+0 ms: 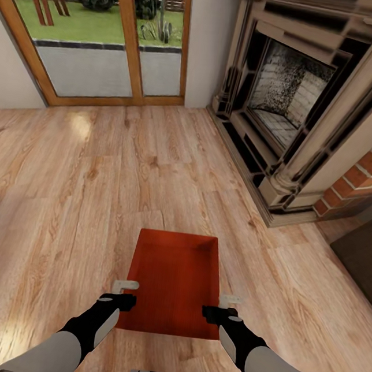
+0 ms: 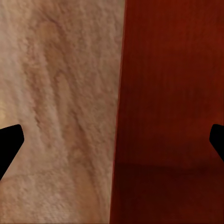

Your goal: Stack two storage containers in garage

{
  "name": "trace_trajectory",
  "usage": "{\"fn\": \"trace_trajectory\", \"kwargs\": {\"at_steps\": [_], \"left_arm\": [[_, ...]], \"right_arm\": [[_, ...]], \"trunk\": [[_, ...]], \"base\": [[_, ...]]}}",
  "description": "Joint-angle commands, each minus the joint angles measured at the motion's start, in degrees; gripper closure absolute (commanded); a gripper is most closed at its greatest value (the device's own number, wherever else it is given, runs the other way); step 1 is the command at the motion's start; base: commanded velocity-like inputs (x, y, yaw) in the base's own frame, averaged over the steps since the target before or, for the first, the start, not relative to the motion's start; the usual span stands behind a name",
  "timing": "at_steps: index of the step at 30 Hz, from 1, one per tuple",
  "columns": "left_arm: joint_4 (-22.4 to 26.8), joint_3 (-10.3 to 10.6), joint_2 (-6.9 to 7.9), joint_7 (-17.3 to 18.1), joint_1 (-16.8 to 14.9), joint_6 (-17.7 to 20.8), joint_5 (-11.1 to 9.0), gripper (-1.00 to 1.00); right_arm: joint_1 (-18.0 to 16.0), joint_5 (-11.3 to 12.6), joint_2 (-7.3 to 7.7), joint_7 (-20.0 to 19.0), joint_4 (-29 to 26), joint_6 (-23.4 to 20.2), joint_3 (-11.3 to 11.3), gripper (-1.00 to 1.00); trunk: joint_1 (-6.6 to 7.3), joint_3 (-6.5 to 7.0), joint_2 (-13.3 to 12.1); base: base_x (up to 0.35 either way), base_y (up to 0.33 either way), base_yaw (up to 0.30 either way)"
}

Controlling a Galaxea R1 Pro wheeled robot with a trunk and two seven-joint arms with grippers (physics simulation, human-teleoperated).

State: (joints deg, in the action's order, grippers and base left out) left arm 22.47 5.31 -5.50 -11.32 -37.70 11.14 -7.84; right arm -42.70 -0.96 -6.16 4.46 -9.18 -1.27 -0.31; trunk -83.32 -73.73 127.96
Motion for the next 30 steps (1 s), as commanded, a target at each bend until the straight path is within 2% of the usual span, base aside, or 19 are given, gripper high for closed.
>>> {"fn": "trace_trajectory", "kwargs": {"at_steps": [1,10,30], "left_arm": [[0.10,0.51,0.05,-0.46,0.00,0.29,-0.60,-1.00],[0.10,0.50,0.05,-0.46,0.00,0.29,-0.60,-1.00],[0.12,0.49,0.05,-0.46,0.00,0.29,-0.60,-1.00]], "right_arm": [[-0.01,-0.10,-0.04,0.21,-0.04,-0.13,-0.04,-1.00],[-0.01,-0.10,-0.08,0.20,-0.04,-0.13,-0.04,-1.00],[-0.01,-0.10,-0.02,0.11,-0.04,-0.14,-0.04,-1.00]], "trunk": [[-0.22,-0.22,0.43],[-2.19,-1.83,4.04],[-2.19,-1.83,4.04]], "base": [[0.000,0.000,0.000],[0.000,0.000,0.000],[0.000,0.000,0.000]]}}
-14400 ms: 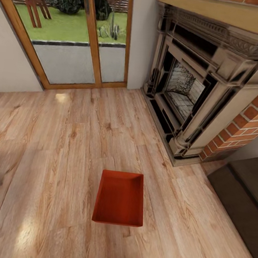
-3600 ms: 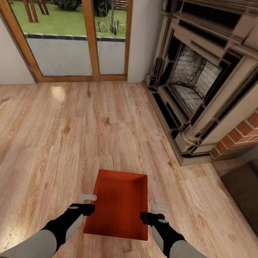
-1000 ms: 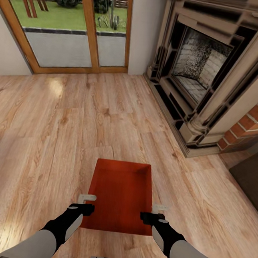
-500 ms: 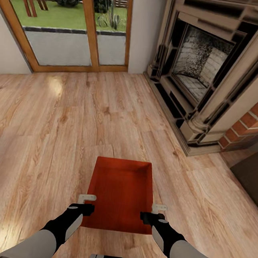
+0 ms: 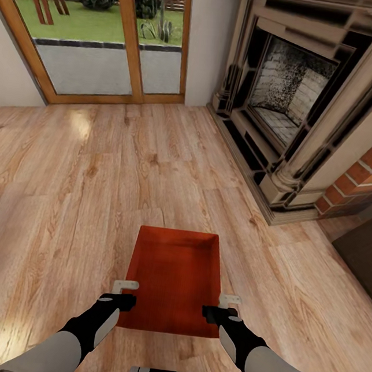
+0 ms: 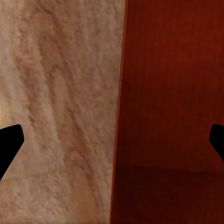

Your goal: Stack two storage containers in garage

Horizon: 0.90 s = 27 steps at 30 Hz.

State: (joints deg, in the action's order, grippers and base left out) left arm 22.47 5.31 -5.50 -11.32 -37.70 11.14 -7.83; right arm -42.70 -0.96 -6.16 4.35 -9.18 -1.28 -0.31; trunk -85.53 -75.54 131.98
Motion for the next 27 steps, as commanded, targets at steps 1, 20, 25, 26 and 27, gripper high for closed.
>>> {"fn": "trace_trajectory", "kwargs": {"at_steps": [1,20,25,26,27], "left_arm": [[0.12,0.50,0.05,-0.46,0.00,0.29,-0.60,-1.00],[0.12,0.43,0.05,-0.46,0.00,0.34,-0.61,-1.00],[0.12,0.42,0.05,-0.43,0.00,0.45,-0.62,-1.00],[0.12,0.43,0.05,-0.42,0.00,0.46,-0.61,-1.00],[0.12,0.42,0.05,-0.42,0.00,0.49,-0.61,-1.00]], "right_arm": [[-0.01,-0.10,-0.01,0.22,-0.04,-0.13,-0.04,-1.00],[-0.01,-0.10,0.01,0.05,-0.04,-0.21,-0.04,-1.00],[-0.02,-0.10,0.07,0.04,-0.04,-0.21,-0.04,-1.00],[-0.02,-0.10,0.09,0.04,-0.04,-0.23,-0.04,-1.00],[-0.01,-0.08,0.09,0.04,-0.04,-0.22,-0.04,1.00]], "trunk": [[0.01,-0.03,0.01],[-0.87,-0.75,1.62],[-0.87,-0.75,1.62],[-0.87,-0.75,1.62],[-0.87,-0.75,1.62]], "base": [[0.000,0.000,0.000],[0.000,0.000,0.000],[0.000,0.000,0.000],[0.000,0.000,0.000],[0.000,0.000,0.000]]}}
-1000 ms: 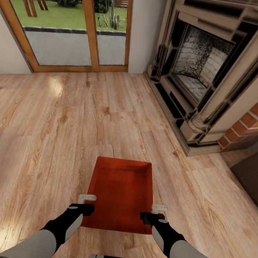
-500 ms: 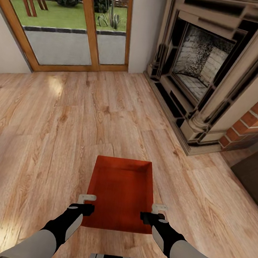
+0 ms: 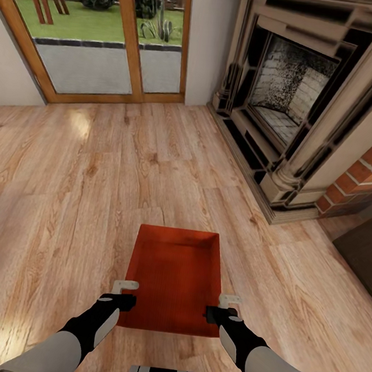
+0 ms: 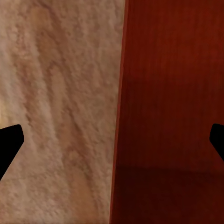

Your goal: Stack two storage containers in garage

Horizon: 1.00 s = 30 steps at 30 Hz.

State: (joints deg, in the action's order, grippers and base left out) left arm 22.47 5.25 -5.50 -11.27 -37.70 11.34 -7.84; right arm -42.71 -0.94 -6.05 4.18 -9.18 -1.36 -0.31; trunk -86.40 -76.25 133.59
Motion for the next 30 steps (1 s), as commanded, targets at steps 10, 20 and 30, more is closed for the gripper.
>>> {"fn": "trace_trajectory", "kwargs": {"at_steps": [10,20,30], "left_arm": [[0.11,0.50,0.11,-0.49,0.00,0.22,-0.69,1.00],[0.12,0.48,0.05,-0.50,0.00,0.00,-0.69,1.00],[0.17,0.57,-0.01,-0.50,0.00,-0.08,-0.69,1.00]], "right_arm": [[-0.01,-0.11,-0.11,0.22,-0.05,-0.05,-0.04,1.00],[-0.01,-0.11,-0.18,0.22,-0.05,-0.04,-0.04,1.00],[-0.01,-0.11,-0.15,0.22,-0.05,-0.04,-0.04,1.00]], "trunk": [[0.01,-0.03,0.01],[0.01,-0.03,0.01],[0.01,-0.03,0.01]], "base": [[0.000,0.000,0.000],[0.000,0.000,0.000],[0.000,0.000,0.000]]}}
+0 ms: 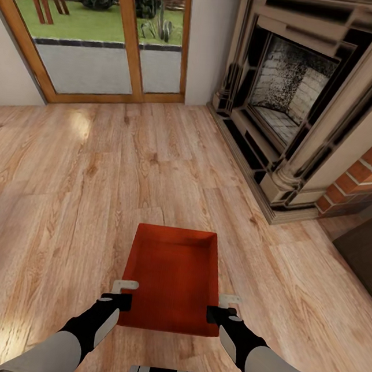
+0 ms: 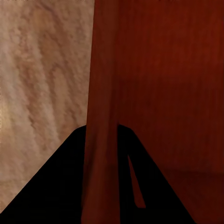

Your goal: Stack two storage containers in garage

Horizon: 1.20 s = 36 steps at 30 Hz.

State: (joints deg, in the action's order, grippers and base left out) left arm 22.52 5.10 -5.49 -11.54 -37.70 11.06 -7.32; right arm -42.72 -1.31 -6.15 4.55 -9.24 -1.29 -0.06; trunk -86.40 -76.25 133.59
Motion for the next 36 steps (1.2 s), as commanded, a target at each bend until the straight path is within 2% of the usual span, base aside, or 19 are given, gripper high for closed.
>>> {"fn": "trace_trajectory", "kwargs": {"at_steps": [1,36], "left_arm": [[0.10,0.74,-0.03,-0.24,-0.01,0.19,-1.21,1.00],[0.07,0.70,-0.04,-0.23,-0.01,0.28,-1.21,1.00]], "right_arm": [[0.01,0.26,-0.03,-0.15,0.01,-0.11,-0.29,1.00],[0.01,0.34,-0.17,-0.15,0.01,-0.11,-0.29,1.00]], "trunk": [[0.01,-0.04,0.01],[7.48,6.07,-13.62]], "base": [[0.000,0.000,0.000],[0.000,0.000,0.000]]}}
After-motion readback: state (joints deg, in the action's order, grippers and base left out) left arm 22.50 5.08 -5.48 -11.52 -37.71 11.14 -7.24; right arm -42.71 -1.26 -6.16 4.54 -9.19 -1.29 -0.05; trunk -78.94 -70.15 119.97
